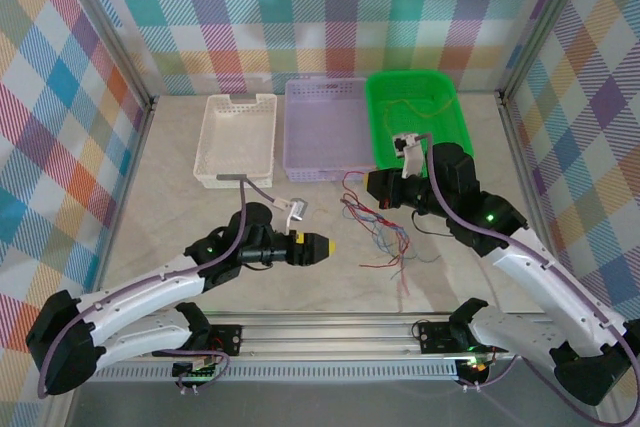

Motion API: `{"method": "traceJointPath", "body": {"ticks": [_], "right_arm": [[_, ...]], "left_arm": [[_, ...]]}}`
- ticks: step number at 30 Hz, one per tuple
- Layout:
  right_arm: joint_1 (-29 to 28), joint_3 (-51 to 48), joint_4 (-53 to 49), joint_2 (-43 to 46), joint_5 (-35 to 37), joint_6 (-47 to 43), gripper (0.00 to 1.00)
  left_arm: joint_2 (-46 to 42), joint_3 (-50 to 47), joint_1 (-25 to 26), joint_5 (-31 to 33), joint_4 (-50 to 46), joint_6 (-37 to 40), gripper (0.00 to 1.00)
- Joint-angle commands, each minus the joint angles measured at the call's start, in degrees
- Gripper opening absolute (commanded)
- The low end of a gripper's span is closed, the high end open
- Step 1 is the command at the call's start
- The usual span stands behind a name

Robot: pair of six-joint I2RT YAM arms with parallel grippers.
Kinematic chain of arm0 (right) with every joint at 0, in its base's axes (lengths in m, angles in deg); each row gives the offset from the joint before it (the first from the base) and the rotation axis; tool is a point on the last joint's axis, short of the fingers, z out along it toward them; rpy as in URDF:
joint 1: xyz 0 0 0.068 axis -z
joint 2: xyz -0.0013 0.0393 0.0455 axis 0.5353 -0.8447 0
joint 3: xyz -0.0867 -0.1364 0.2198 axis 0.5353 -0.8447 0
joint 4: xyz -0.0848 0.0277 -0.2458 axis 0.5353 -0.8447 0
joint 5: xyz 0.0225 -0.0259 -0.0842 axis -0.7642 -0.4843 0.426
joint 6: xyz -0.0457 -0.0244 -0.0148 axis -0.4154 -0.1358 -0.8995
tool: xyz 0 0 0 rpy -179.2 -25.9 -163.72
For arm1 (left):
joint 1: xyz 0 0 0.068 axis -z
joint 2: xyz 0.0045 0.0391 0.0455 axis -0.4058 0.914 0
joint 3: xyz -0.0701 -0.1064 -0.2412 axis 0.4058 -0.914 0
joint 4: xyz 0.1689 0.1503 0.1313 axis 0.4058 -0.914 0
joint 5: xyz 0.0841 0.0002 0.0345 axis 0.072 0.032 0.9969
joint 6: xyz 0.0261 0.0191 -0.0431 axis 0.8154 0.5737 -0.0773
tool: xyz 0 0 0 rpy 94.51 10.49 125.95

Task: Untangle the cables

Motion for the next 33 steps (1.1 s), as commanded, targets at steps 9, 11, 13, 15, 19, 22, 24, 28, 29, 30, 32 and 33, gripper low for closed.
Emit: {"method": "traceJointPath", "body": {"ticks": [9, 11, 13, 15, 19, 22, 24, 28, 29, 30, 32, 33], "right_arm": [[-0.23, 2.45, 2.56, -0.45, -1.83, 1.55, 0.0], [-0.23, 2.64, 2.33, -0.45, -1.8, 1.37, 0.0], [-0.28, 2.8, 2.04, -0.35, -1.81, 1.37, 0.0], [-0.32, 2.89, 1.9, -0.18, -2.01, 1.37, 0.0], [-0.41, 2.82, 1.85, 0.11, -1.97, 1.79, 0.0], [-0.53, 2.82, 2.09, 0.24, -2.1, 2.25, 0.0], [-0.66, 2.91, 1.98, 0.44, -1.83, 2.6, 0.0], [-0.72, 3.33, 1.31, 0.47, -1.82, 2.86, 0.0], [-0.76, 3.35, 1.36, 0.48, -1.92, 3.0, 0.0], [-0.76, 3.33, 1.43, 0.51, -1.9, 3.24, 0.0], [-0.85, 3.42, 1.57, 0.58, -2.01, 3.63, 0.0], [-0.85, 3.37, 1.79, 0.58, -2.01, 3.81, 0.0]], "left_arm": [[8.76, 2.4, 8.2, 4.13, 6.3, -1.13, 0.75], [9.96, 3.38, 9.09, 4.75, 5.74, -0.55, 0.76], [10.29, 3.93, 9.32, 5.6, 4.92, -0.04, 0.76], [9.88, 4.29, 9.41, 6.86, 3.35, 0.93, 0.76], [8.67, 4.66, 9.59, 8.62, 1.16, 2.18, 0.76], [8.23, 4.72, 9.76, 9.89, -0.26, 2.85, 0.75], [7.39, 4.67, 9.84, 12.08, -2.39, 3.9, 0.75], [4.51, 2.7, 9.85, 15.18, -3.36, 4.64, 0.75], [4.13, 2.16, 9.94, 15.14, -2.79, 4.52, 0.74], [4.11, 1.78, 10.05, 15.02, -2.13, 4.27, 0.74], [4.53, 1.39, 10.35, 14.96, -1.08, 3.9, 0.74], [5.02, 1.26, 10.59, 14.88, -0.36, 3.72, 0.74]]}}
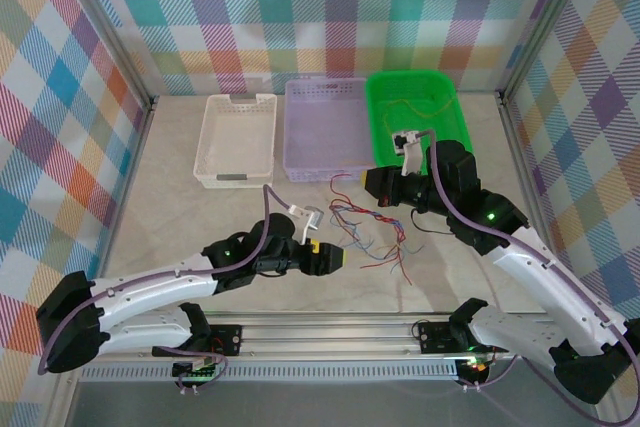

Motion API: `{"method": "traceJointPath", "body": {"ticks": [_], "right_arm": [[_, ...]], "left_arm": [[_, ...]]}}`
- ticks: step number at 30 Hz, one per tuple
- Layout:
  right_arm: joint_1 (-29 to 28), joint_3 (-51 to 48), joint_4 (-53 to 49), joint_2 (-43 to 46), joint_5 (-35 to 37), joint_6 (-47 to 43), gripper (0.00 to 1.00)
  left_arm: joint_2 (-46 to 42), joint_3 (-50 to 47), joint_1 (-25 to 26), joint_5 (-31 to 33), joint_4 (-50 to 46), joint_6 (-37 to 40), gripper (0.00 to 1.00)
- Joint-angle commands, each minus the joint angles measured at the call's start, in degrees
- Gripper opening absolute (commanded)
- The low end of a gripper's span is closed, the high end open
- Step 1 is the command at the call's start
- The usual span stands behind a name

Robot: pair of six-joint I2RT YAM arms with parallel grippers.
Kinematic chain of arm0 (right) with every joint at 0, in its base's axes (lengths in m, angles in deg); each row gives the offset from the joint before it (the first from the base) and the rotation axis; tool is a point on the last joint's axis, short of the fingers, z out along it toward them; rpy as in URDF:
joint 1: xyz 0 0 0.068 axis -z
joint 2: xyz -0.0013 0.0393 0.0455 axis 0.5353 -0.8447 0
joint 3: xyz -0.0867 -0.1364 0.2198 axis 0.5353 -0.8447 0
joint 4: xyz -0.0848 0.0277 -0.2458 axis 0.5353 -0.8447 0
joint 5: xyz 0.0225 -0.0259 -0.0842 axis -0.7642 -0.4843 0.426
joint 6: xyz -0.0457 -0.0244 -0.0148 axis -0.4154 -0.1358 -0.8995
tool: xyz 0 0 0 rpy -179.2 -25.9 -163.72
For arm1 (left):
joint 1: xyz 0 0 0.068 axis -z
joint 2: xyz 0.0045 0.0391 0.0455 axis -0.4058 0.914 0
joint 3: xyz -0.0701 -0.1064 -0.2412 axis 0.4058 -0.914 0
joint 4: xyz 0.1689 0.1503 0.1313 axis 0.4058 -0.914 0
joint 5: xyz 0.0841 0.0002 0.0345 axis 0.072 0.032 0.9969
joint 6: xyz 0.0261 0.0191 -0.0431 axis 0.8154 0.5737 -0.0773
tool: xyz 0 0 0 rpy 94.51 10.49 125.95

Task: Untangle the cables

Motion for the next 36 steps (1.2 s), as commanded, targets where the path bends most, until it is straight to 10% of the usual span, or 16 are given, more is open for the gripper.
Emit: {"method": "traceJointPath", "body": {"ticks": [1, 36], "right_arm": [[-0.51, 2.26, 1.6, 1.14, -0.87, 1.44, 0.0], [-4.3, 1.12, 2.48, 0.45, 2.99, 1.94, 0.0]], "left_arm": [[0.67, -1.43, 1.52, 0.89, 1.92, 0.44, 0.74], [11.12, -1.9, 8.05, 6.03, 20.78, -20.74, 0.72]]}}
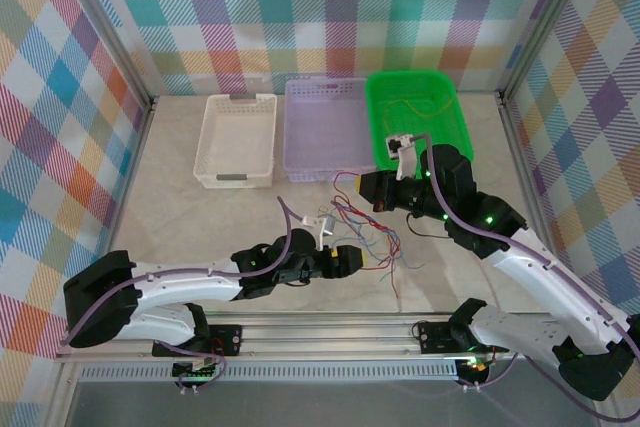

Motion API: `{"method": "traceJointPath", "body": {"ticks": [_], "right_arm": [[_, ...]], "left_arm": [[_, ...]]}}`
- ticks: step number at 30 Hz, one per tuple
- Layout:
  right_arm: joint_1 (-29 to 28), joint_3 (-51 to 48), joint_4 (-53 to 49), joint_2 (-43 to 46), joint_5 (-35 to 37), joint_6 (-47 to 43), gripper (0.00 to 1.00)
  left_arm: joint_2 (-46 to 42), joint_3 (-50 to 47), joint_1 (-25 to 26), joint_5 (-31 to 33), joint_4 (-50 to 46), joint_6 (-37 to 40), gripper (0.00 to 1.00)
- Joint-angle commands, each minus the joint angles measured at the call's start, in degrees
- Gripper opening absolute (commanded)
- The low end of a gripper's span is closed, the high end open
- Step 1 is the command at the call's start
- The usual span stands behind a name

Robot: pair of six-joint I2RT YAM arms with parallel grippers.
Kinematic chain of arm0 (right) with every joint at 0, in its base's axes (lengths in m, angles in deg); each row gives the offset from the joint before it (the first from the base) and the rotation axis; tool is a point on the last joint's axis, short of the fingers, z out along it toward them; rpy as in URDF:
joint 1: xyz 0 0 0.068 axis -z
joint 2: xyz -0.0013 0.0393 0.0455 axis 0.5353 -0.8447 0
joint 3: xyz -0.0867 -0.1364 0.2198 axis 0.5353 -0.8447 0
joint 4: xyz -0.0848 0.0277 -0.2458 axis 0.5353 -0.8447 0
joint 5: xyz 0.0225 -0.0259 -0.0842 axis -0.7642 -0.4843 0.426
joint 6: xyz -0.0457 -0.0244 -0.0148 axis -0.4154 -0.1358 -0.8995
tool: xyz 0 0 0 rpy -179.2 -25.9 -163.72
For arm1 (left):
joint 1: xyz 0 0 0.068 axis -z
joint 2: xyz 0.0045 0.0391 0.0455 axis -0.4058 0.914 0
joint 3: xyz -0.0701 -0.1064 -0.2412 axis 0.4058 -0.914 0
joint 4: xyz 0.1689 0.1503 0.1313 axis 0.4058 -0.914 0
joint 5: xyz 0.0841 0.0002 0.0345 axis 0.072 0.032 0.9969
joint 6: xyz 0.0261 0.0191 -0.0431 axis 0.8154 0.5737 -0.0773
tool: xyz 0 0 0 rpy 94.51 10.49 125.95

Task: Untangle the cables

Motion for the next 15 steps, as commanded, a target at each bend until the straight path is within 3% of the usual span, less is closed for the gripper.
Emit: {"method": "traceJointPath", "body": {"ticks": [1, 15], "right_arm": [[-0.45, 0.87, 2.39, 0.33, 0.79, 0.8, 0.0], [-0.83, 1.05, 2.8, -0.56, 1.69, 0.8, 0.0]], "left_arm": [[-0.17, -0.06, 1.01, -1.12, 2.87, -2.51, 0.72], [-0.39, 0.82, 4.16, -1.97, 3.46, -5.31, 0.7]]}}
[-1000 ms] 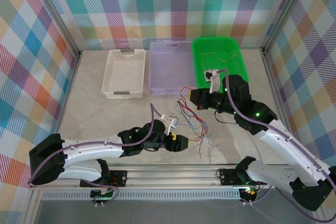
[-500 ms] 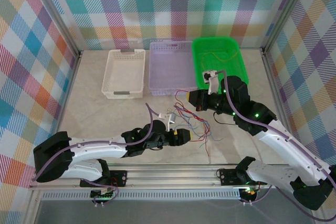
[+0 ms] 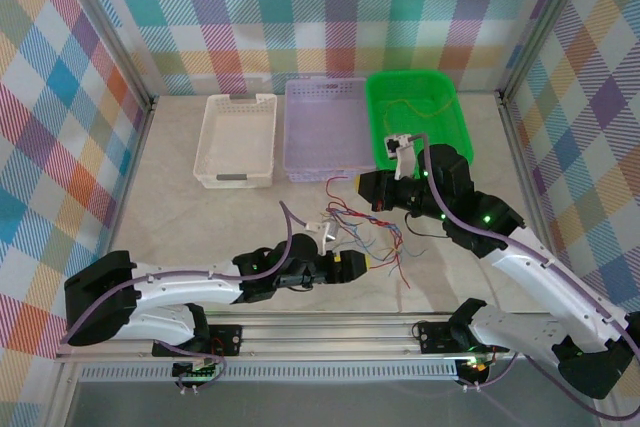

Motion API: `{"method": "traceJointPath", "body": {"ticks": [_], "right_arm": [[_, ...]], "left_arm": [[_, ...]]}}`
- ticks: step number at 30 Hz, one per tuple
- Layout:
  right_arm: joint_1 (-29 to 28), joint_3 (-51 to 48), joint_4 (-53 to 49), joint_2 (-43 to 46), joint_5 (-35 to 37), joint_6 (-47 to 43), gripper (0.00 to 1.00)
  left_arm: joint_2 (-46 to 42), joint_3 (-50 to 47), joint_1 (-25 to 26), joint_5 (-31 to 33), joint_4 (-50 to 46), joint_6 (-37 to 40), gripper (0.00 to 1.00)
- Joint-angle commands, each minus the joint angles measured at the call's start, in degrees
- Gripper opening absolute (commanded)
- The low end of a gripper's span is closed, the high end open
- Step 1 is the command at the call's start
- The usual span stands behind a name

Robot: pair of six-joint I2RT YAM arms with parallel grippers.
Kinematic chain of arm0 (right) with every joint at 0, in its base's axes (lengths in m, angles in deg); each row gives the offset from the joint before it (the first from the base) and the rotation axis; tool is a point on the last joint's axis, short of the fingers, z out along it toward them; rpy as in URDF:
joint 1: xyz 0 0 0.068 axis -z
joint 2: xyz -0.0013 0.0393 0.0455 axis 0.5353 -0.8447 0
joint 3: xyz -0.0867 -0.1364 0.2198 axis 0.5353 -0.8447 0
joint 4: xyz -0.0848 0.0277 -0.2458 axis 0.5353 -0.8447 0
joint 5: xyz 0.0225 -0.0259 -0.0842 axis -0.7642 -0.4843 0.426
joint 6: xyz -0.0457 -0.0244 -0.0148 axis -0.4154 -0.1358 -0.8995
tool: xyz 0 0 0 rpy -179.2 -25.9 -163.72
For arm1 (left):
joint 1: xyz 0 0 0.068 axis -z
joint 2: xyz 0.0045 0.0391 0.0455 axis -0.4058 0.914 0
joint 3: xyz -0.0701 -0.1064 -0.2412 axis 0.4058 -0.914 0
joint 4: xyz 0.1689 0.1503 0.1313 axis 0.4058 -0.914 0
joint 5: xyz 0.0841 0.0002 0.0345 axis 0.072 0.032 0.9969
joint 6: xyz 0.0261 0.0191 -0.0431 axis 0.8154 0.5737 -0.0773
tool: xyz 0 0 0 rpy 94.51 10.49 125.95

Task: Untangle the cables

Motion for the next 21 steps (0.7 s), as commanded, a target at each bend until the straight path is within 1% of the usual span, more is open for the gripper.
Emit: {"method": "traceJointPath", "body": {"ticks": [1, 7, 13, 17, 21], "right_arm": [[-0.5, 1.05, 2.57, 0.06, 0.81, 0.89, 0.0], [-0.74, 0.96, 2.75, 0.03, 0.73, 1.09, 0.0], [-1.28, 0.88, 2.76, 0.38, 0.79, 1.17, 0.0], [-1.55, 0.78, 2.79, 0.37, 0.84, 1.16, 0.0], [-1.82, 0.6, 3.1, 0.32, 0.97, 1.18, 0.0]], "left_arm": [[0.46, 1.12, 1.6, -0.79, 2.36, -1.17, 0.7], [2.93, 3.03, 3.21, 0.03, 2.44, -1.22, 0.7], [2.87, 3.12, 3.23, 2.73, 1.77, -1.04, 0.68], [1.89, 2.98, 3.2, 4.12, 1.77, -0.65, 0.65], [1.71, 2.85, 3.25, 3.84, 2.77, -0.3, 0.58]]}}
